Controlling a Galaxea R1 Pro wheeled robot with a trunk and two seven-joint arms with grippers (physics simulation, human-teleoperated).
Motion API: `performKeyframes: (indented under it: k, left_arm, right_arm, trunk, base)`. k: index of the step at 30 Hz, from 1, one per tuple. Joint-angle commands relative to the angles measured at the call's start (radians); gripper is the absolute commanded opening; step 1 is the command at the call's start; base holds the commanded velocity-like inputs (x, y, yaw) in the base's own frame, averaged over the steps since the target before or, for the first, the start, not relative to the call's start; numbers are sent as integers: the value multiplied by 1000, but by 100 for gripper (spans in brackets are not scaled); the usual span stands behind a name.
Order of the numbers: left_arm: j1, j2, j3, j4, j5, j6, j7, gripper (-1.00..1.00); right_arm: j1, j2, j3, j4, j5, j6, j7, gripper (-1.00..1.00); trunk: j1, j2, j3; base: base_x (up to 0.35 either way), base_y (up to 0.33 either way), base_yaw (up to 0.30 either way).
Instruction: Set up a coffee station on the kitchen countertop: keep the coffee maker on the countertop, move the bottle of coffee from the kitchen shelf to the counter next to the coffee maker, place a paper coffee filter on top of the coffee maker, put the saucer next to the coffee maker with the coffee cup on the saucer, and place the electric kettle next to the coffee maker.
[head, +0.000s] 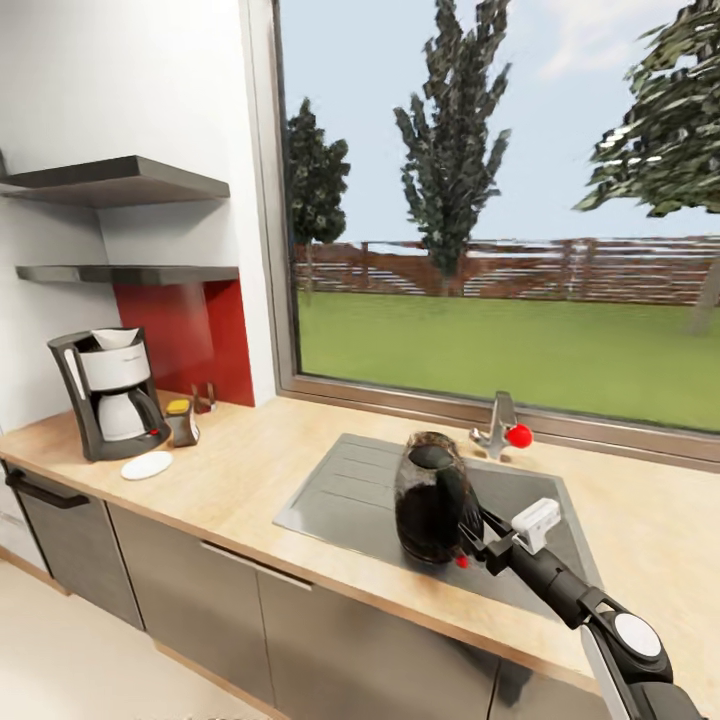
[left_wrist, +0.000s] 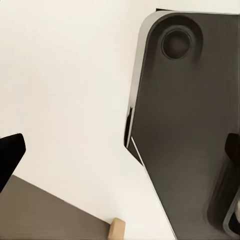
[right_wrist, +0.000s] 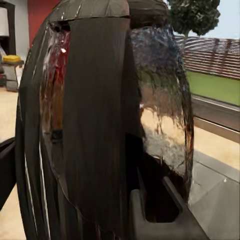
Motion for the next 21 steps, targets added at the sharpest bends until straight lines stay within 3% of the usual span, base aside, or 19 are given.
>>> performKeyframes:
  k: [1, 7, 21]
  left_arm:
    - [-1, 1, 7, 3, 6, -7, 0, 100]
    - [-1, -1, 10, 3, 7, -7, 4, 100]
    - [-2, -5, 14, 0, 11, -7, 12, 100]
  right_arm:
    - [0, 0, -1, 0, -8, -1, 5, -100]
    - [0, 0, -1, -1, -8, -1, 5, -100]
    - [0, 0, -1, -1, -8, -1, 5, -100]
  trunk:
    - [0, -1, -1]
    - [0, -1, 3]
    - [0, -1, 11]
  base:
    - [0, 0, 258]
    - [68, 65, 258]
    - [182, 249, 258]
